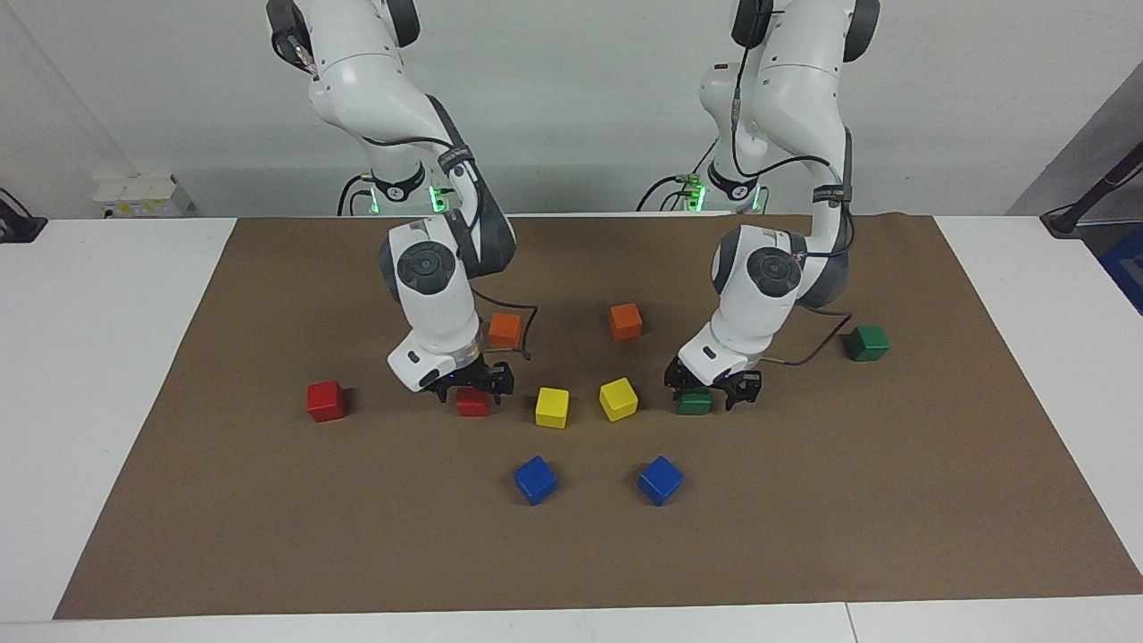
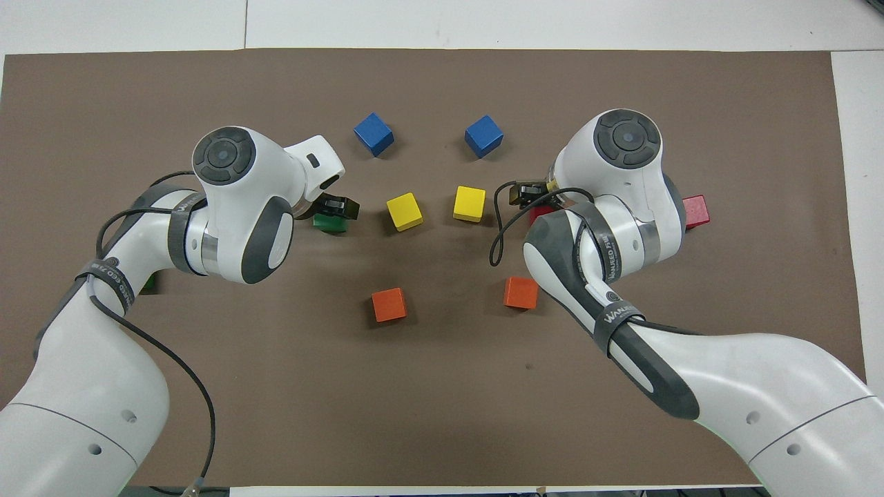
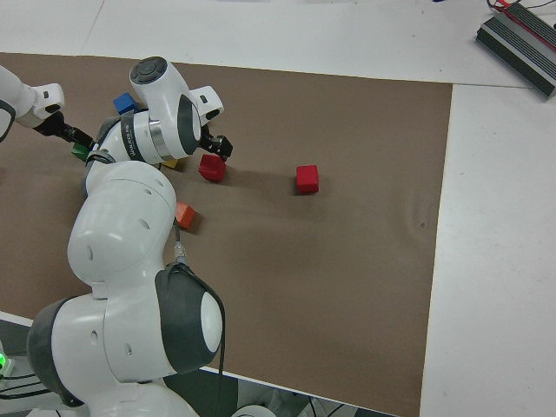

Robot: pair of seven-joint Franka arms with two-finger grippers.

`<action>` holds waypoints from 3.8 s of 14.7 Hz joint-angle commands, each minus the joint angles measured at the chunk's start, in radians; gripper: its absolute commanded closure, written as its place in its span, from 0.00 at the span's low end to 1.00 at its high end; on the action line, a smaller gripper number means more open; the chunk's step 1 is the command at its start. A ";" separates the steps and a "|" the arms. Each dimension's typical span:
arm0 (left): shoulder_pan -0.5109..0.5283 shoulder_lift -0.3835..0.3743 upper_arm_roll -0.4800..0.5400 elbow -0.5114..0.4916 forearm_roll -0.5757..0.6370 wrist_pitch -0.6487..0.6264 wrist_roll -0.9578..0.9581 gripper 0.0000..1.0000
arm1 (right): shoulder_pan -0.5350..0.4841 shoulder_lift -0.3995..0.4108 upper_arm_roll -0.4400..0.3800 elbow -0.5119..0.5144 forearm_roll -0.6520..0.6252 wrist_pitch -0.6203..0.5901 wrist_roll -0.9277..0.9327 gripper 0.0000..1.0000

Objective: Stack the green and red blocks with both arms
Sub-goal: 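Grasp the second green cube with the left gripper while the right grasps red, then stack the green cube on the first with the left gripper while the right stacks red, then open the left gripper and draw it back from the green stack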

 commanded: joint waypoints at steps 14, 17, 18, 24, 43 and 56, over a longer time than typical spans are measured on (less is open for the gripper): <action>-0.025 -0.057 0.023 0.022 0.065 -0.108 -0.079 1.00 | -0.046 -0.153 -0.013 0.019 -0.013 -0.195 -0.153 1.00; 0.055 -0.201 0.025 0.033 0.068 -0.281 -0.056 1.00 | -0.167 -0.221 -0.011 0.011 -0.013 -0.263 -0.388 1.00; 0.070 -0.242 0.029 0.027 0.068 -0.309 -0.039 1.00 | -0.213 -0.227 -0.011 0.008 -0.013 -0.270 -0.473 1.00; 0.325 -0.344 0.029 -0.043 0.068 -0.428 0.178 1.00 | -0.345 -0.239 -0.013 -0.105 -0.014 -0.122 -0.684 1.00; 0.545 -0.387 0.029 -0.397 0.025 0.059 0.381 1.00 | -0.383 -0.228 -0.011 -0.206 -0.013 0.021 -0.637 1.00; 0.542 -0.362 0.029 -0.433 0.008 0.103 0.375 1.00 | -0.391 -0.241 -0.011 -0.256 -0.013 0.058 -0.671 1.00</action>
